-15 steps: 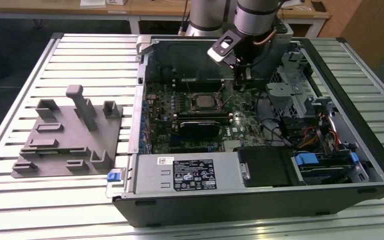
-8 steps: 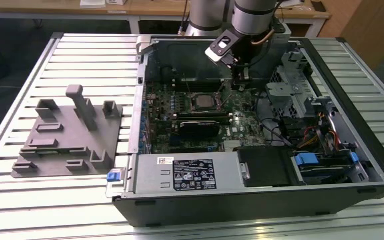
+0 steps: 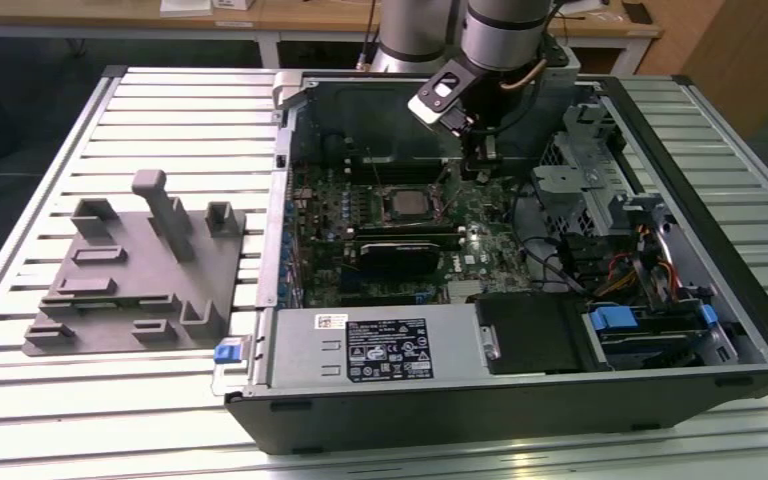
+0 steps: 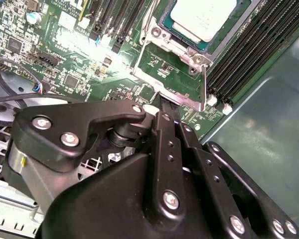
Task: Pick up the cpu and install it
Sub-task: 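Close the cpu cover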
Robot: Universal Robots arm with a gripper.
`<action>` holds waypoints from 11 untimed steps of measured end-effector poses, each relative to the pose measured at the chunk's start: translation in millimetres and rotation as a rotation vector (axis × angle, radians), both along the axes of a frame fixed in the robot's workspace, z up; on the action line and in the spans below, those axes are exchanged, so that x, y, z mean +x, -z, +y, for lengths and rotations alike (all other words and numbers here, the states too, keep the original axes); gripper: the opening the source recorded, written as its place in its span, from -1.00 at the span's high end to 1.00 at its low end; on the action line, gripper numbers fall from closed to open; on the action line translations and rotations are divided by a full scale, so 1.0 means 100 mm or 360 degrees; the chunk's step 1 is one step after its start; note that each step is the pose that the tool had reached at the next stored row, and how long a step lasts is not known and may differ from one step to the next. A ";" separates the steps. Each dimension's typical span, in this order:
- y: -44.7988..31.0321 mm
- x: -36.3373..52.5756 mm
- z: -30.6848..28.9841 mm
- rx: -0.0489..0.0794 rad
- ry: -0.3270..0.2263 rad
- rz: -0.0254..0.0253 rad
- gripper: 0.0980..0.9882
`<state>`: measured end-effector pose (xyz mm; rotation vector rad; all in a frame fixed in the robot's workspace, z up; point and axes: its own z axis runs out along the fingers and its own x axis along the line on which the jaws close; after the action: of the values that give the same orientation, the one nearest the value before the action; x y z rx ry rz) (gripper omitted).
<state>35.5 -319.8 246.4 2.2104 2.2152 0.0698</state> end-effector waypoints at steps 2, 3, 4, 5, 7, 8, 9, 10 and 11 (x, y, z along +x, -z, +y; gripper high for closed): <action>0.000 -0.004 0.000 0.0000 0.0000 -0.00001 0.98; 0.001 -0.006 0.000 0.0000 0.0000 0.00000 0.98; 0.001 -0.008 0.000 0.0000 0.0000 -0.00001 0.98; 0.001 -0.011 0.000 0.0000 0.0000 -0.00001 0.98; 0.001 -0.016 0.000 0.0000 0.0000 0.00000 0.98; 0.001 -0.019 0.000 0.0000 0.0000 0.00000 0.98; 0.001 -0.022 0.000 0.0000 0.0000 0.00000 0.98; 0.002 -0.026 0.000 0.0000 0.0000 0.00000 0.98; 0.002 -0.029 0.000 0.0000 0.0000 -0.00001 0.98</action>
<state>32.6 -319.8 246.2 2.2104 2.2151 0.0698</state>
